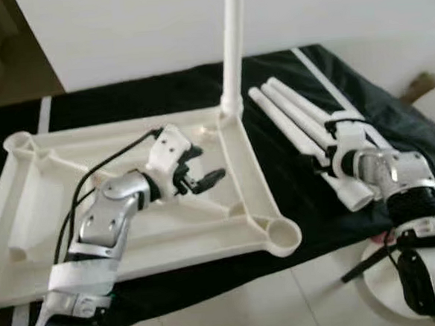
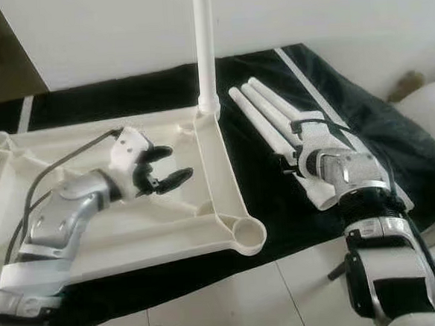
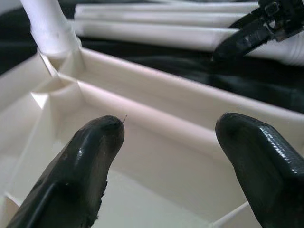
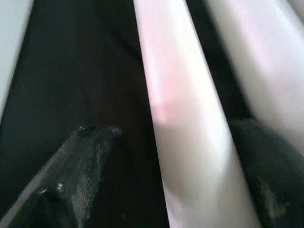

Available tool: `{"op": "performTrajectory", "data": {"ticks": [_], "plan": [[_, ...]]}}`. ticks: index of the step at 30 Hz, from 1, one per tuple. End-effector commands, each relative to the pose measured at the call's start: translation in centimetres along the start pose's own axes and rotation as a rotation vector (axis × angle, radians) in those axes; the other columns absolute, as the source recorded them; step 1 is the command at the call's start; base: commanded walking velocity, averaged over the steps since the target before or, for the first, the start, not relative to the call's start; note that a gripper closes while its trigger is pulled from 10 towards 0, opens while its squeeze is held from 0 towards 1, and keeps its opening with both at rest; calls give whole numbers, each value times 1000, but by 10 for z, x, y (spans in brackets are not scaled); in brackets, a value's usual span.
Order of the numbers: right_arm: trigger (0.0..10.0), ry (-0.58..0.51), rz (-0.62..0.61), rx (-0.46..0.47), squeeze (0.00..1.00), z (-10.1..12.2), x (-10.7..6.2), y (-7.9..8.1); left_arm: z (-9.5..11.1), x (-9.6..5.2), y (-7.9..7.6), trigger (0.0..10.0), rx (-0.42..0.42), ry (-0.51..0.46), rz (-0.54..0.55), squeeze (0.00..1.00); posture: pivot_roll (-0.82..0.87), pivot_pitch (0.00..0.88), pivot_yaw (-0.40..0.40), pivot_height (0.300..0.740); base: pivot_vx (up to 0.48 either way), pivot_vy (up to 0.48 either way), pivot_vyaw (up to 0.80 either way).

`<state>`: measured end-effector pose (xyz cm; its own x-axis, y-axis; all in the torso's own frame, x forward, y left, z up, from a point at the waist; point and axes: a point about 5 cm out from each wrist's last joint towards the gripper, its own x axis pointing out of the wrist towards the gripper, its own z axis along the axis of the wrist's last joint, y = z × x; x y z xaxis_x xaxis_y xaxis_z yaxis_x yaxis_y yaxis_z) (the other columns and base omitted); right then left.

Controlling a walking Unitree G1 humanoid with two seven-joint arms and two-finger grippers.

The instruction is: Building children table

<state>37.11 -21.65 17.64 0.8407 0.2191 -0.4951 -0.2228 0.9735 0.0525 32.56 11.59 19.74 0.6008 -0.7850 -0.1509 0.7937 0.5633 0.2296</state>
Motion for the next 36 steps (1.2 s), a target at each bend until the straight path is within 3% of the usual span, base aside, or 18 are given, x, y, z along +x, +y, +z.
{"op": "performTrajectory", "data": {"ticks": [1,7,12,13,14,15,20,30,31,32,36], "plan": [[10000,79,11,19,0,-12,2,-1,-1,-1,0,10000,-10,5,24,0,-27,196,-1,740,0,0,0],[10000,192,20,0,0,-30,1,-6,0,-3,0,10000,-19,4,42,0,-32,196,-11,740,0,0,0],[9569,219,33,12,0,-37,2,-8,0,-3,-1,10000,-23,3,47,0,-34,190,-12,740,0,0,0],[2549,229,31,18,0,-39,3,-8,1,-3,-1,10000,-24,3,49,0,-33,189,-12,740,0,0,0],[2549,235,30,23,0,-40,3,-8,2,-3,0,10000,-25,2,51,0,-33,189,-12,740,0,0,0],[0,241,41,23,0,-40,3,-6,2,-3,0,10000,-25,2,53,0,-31,181,-12,740,0,0,0],[0,243,74,26,0,-39,3,-1,3,-2,3,10000,-18,0,61,0,-33,170,-11,740,0,0,0],[0,121,112,23,0,-19,0,11,11,2,7,10000,-12,-38,76,0,-39,133,-13,740,0,0,0],[2000,29,124,10,0,-10,-2,15,13,3,8,10000,-12,-44,78,0,-38,129,-13,740,0,0,0],[10000,-12,96,-18,0,-5,-2,14,14,3,9,10000,-10,-49,79,0,-39,126,-12,740,0,0,0],[10000,-59,66,-47,0,1,-6,16,17,4,10,10000,5,-59,84,0,-40,122,-11,740,0,0,0]]}}
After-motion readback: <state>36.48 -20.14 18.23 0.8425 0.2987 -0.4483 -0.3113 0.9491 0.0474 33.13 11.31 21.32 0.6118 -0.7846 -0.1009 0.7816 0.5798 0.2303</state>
